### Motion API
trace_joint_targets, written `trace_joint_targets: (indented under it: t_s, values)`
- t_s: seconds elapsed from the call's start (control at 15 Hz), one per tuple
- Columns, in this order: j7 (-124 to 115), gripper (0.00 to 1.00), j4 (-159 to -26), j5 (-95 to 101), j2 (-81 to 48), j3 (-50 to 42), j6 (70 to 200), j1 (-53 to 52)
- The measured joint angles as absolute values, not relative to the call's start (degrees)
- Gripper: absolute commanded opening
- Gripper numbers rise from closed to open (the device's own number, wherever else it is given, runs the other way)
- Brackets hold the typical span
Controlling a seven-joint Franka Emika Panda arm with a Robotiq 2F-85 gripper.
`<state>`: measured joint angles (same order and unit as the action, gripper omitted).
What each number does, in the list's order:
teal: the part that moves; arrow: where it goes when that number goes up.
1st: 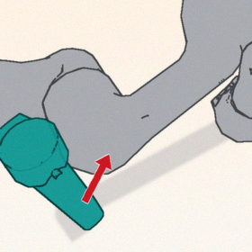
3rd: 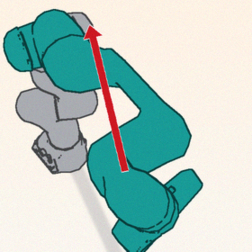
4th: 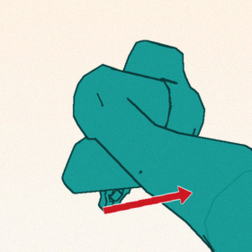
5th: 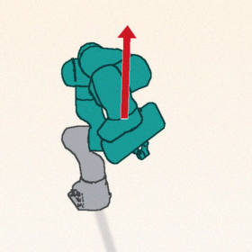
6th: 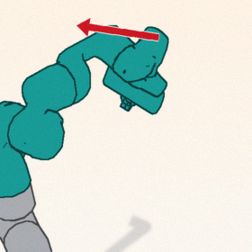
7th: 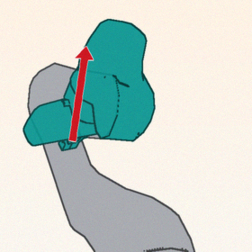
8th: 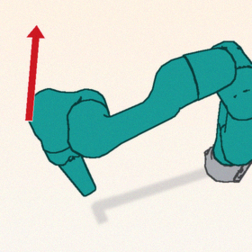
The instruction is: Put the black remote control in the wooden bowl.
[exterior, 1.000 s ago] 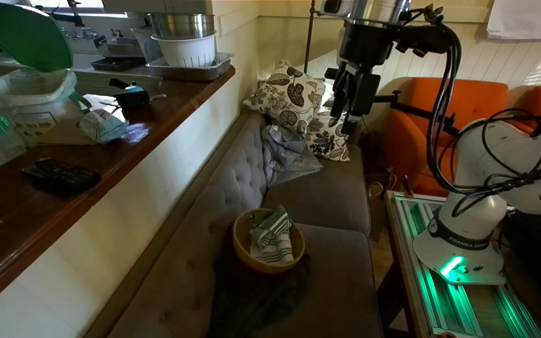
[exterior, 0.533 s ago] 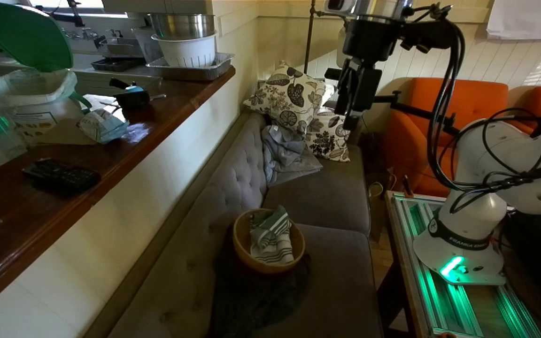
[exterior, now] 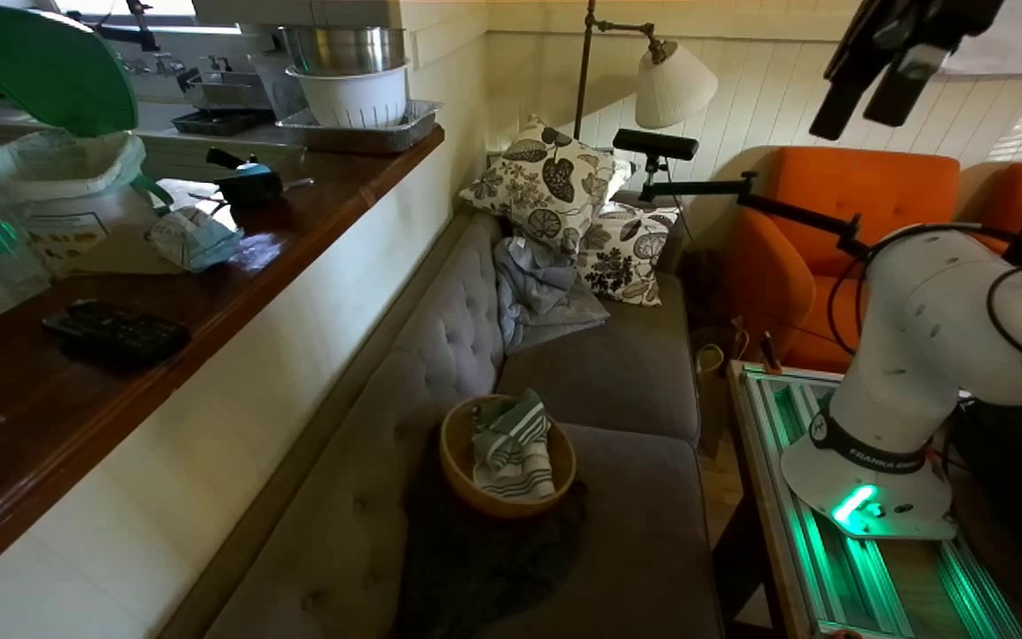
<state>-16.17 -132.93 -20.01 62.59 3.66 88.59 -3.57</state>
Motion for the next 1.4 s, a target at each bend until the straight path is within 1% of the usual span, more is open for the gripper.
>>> trace_joint_targets:
  t_s: [1.13, 1.4]
  values:
    - [-15.0, 1.0, -133.5, -20.0, 60.5, 3.6, 88.7, -2.4]
    - [-16.8, 1.0, -133.5, -20.4, 58.9, 6.8, 93.7, -0.7]
